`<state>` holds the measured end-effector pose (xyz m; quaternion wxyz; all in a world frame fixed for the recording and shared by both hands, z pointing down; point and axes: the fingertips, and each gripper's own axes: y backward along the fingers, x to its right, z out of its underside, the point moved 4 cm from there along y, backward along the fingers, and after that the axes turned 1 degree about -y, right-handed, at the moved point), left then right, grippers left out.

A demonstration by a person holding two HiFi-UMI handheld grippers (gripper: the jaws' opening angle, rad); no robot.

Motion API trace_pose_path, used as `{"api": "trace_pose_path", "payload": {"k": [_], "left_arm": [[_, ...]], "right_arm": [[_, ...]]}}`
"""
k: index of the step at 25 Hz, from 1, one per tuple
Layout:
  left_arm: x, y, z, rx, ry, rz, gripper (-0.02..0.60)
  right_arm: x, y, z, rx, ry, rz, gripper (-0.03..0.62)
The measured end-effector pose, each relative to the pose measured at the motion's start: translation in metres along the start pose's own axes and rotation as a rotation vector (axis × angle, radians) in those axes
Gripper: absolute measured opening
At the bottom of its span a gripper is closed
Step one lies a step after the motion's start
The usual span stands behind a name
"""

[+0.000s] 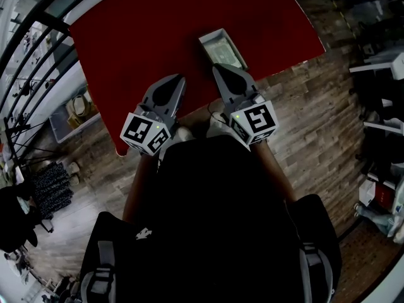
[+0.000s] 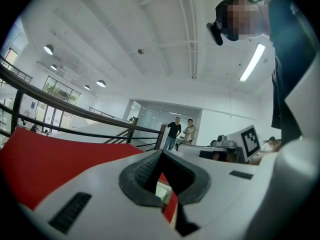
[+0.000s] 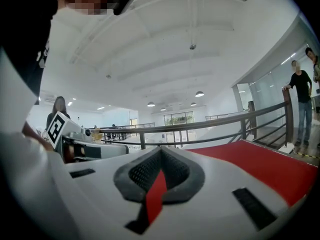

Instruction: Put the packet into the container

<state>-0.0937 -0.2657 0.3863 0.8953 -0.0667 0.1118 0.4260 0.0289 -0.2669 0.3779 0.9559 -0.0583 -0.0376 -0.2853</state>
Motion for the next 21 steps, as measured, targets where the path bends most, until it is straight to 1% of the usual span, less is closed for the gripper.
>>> {"api": "trace_pose_path", "payload": {"k": [6, 10, 13, 17, 21], "left_arm": [[0.0013, 0.0028, 0.0021, -0.002, -0.003, 0.006, 0.006], [0.0054, 0.0015, 0.0017, -0.004, -0.007, 0.010, 0.006], [0.0068, 0.0009, 0.0018, -0.003, -0.004, 0.006, 0.006], [0.0071, 0.0004, 0.0043, -0.015, -0.024, 0.004, 0.006], [0.0093, -0.0013, 0.0065, -0.021, -0.026, 0.006, 0.008]], "right_arm": [[-0.0043, 0.0025, 0.0021, -0.015, 0.002, -0.004, 0.020], [-0.0025, 0.0053, 0.0018, -0.006, 0.006, -0.002, 0.020], [-0.0042, 0.0075, 0.0033, -0.018, 0.005, -0.015, 0.020], [-0.0050, 0.0065, 0.0038, -0.022, 0.016, -0.018, 0.020], [-0.0028, 0.0073, 0.0069, -0.032, 0.010, -0.018, 0.020]]}}
